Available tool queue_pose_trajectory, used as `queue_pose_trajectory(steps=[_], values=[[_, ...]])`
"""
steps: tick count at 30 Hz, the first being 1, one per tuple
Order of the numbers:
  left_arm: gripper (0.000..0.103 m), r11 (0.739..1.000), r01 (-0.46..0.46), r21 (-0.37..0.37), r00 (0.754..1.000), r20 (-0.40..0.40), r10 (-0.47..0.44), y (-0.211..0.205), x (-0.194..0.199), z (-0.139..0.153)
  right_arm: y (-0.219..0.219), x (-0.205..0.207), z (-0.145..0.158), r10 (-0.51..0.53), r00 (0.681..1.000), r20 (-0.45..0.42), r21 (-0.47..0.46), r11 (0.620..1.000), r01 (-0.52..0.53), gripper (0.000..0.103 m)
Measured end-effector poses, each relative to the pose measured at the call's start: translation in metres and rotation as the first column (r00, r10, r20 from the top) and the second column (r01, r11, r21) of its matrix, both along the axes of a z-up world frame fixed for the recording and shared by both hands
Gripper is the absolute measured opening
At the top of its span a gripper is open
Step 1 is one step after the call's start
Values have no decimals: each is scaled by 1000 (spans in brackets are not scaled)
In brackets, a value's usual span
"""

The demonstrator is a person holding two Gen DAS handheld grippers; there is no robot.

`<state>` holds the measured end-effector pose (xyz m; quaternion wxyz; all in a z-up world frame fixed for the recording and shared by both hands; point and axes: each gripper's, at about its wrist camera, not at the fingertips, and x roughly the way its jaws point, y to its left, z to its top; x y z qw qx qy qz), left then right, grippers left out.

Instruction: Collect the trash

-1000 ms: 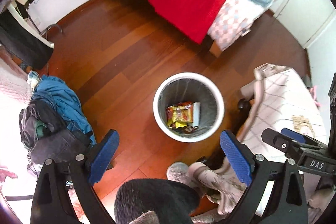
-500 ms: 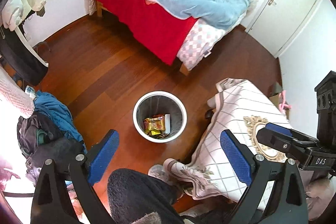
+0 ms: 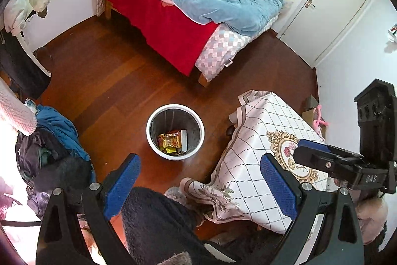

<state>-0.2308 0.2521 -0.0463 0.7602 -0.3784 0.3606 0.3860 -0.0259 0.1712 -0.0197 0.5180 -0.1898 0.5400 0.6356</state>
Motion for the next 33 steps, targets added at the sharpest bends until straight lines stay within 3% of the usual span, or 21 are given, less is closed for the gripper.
queue_pose_trajectory(steps=[33], values=[[103,1000,0,-9,1000,15,0,9,3,0,13,2,-5,12,1000,17,-30,999,-11,103]])
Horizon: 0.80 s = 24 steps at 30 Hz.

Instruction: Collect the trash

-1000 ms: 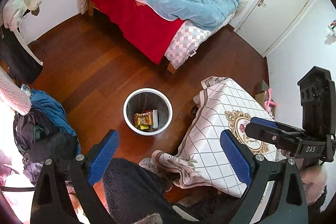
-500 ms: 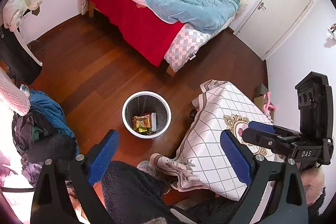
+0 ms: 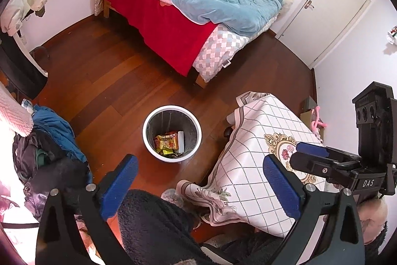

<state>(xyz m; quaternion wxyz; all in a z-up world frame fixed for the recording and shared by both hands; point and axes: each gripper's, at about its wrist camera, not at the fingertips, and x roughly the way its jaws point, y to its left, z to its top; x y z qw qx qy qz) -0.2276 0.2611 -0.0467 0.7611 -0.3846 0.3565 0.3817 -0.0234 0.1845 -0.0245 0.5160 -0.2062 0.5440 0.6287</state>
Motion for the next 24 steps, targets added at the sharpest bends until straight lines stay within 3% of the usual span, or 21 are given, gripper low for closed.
queue_pose_trajectory(steps=[24], values=[[103,1000,-11,10,1000,16,11,0,-5,4,9,-7,5,13,1000,3,4,1000,-13,103]])
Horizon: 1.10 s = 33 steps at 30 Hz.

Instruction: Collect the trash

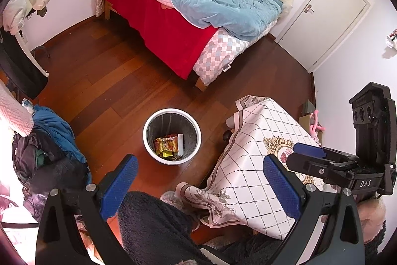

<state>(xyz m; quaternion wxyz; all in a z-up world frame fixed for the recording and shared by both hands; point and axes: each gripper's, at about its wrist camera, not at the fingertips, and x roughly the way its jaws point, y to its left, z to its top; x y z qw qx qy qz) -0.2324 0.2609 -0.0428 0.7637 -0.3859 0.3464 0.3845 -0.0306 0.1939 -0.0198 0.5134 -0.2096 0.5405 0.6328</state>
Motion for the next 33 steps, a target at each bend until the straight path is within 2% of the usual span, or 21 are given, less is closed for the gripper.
queue_pose_trajectory(steps=[33], values=[[103,1000,-21,1,1000,4,21,4,-6,-1,7,-7,2,15,1000,-6,9,1000,-15,103]])
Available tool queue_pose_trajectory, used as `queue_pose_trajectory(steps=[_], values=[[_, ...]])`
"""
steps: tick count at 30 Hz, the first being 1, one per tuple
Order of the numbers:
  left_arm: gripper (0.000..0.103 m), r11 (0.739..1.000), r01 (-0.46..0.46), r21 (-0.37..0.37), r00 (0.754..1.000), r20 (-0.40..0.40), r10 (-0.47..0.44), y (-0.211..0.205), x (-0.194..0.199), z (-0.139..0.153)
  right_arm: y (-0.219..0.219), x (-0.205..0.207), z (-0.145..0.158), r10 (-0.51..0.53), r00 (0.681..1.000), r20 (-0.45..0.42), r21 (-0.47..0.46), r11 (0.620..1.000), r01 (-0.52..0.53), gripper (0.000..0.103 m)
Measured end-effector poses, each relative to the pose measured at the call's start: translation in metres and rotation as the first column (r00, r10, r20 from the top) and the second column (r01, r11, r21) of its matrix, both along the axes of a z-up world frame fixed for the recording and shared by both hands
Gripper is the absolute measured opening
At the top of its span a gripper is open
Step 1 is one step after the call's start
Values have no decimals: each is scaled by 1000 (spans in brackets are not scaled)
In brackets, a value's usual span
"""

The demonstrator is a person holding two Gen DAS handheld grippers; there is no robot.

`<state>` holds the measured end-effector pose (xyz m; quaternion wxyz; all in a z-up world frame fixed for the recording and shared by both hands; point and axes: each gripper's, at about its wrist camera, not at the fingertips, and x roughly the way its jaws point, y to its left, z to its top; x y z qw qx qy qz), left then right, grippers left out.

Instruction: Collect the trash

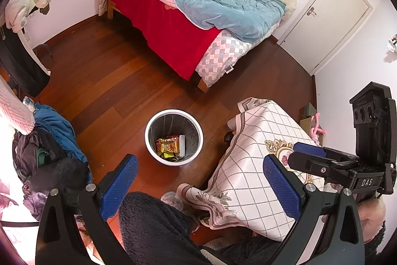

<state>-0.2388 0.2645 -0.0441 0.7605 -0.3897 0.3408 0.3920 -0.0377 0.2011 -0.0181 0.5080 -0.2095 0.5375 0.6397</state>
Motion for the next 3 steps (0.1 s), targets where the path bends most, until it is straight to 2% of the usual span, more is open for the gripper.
queue_pose_trajectory(steps=[3], values=[[103,1000,-3,0,1000,-1,3,0,1,-1,0,0,-1,0,1000,-3,0,1000,0,103]])
